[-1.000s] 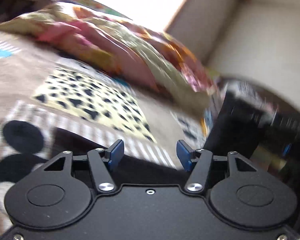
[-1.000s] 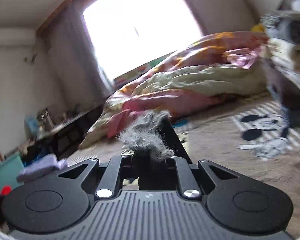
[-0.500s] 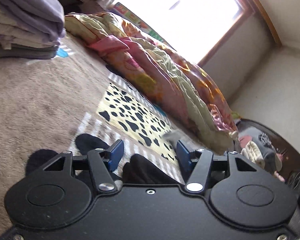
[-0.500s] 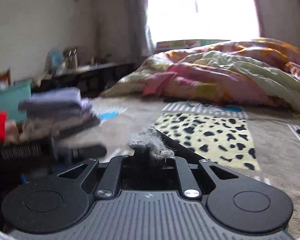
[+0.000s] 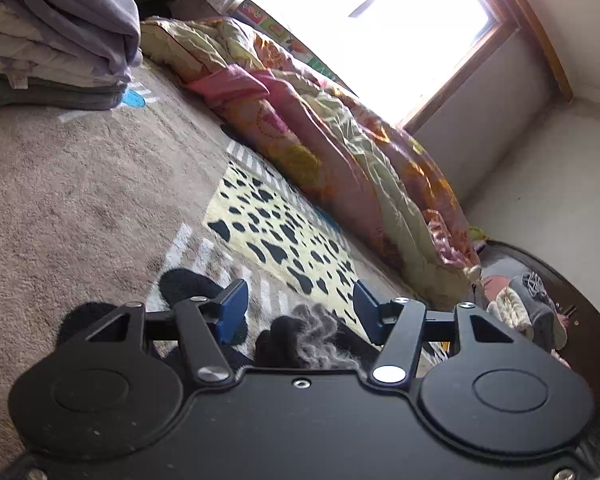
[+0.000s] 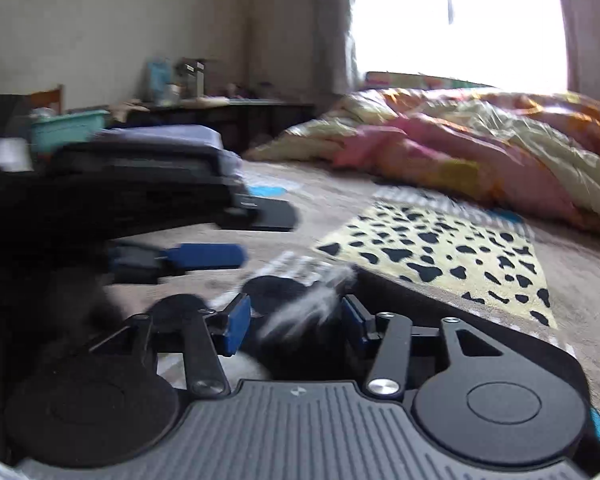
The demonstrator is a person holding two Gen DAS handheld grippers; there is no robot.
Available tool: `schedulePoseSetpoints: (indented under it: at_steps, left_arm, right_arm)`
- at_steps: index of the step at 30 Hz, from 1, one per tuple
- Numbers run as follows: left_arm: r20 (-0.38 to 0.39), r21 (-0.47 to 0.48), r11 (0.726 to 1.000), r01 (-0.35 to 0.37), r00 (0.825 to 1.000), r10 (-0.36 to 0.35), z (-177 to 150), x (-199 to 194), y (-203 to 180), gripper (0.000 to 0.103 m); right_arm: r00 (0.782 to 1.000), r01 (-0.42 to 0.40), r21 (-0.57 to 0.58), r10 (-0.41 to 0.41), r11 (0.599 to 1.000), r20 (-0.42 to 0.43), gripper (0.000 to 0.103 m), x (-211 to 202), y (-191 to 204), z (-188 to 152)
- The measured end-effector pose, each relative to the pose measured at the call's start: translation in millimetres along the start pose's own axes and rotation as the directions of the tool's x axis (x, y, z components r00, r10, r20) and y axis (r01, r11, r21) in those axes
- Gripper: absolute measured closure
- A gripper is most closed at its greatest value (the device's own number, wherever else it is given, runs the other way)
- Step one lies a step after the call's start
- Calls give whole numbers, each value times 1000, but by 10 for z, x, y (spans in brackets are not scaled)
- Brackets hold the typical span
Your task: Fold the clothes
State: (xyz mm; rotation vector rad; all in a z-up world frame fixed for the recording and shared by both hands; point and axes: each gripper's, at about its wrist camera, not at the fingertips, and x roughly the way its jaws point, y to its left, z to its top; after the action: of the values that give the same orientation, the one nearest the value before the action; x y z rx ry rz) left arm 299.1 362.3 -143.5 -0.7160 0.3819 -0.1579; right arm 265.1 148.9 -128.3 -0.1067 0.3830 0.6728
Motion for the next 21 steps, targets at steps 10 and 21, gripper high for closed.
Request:
schedulePoseSetpoints:
  at_steps: [10, 21]
  left_arm:
    - [-25, 310, 945, 102, 995, -99, -267, 78, -601, 46]
    - [-117, 736, 673, -81, 963, 244, -632, 570, -573, 41]
  right_arm:
    - [986, 105, 140, -121, 985, 114, 63, -830, -848, -204]
    - [985, 94, -140, -112, 986, -130, 62, -175, -903, -461]
